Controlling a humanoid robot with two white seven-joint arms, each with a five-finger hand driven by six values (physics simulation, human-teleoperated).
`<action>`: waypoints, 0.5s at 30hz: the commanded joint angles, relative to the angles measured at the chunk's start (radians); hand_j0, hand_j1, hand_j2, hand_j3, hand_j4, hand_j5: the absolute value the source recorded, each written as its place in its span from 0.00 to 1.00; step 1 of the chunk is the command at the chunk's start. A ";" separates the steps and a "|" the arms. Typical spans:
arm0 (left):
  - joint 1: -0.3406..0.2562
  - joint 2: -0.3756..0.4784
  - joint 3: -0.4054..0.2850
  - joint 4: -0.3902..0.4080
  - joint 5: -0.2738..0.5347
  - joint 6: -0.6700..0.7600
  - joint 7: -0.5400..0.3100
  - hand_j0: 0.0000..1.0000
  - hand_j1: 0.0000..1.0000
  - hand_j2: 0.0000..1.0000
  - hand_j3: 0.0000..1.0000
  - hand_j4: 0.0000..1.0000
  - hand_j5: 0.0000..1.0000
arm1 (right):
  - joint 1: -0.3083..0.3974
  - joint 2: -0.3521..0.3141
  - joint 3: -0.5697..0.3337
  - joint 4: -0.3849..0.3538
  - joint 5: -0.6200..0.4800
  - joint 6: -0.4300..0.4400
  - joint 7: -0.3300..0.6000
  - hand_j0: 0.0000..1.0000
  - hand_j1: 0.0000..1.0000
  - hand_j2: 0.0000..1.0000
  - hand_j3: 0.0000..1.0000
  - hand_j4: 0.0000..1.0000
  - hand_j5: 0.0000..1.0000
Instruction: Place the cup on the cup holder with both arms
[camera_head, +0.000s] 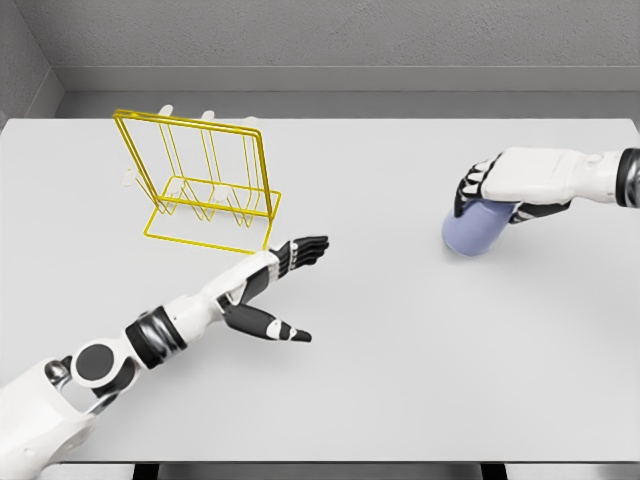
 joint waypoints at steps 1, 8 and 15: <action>0.000 -0.004 -0.004 0.006 0.005 0.013 0.000 1.00 1.00 1.00 1.00 1.00 1.00 | 0.000 -0.027 -0.005 -0.093 -0.006 0.003 0.000 0.53 0.53 0.53 0.53 0.53 0.53; 0.002 -0.030 -0.013 0.040 0.008 0.013 0.000 1.00 1.00 1.00 1.00 1.00 1.00 | 0.018 -0.055 -0.003 -0.227 -0.013 0.003 0.000 0.53 0.53 0.53 0.53 0.53 0.53; 0.002 -0.030 -0.015 0.058 0.008 0.013 0.001 1.00 1.00 1.00 1.00 1.00 1.00 | 0.018 -0.027 0.006 -0.228 -0.021 0.003 0.000 0.53 0.53 0.53 0.53 0.53 0.53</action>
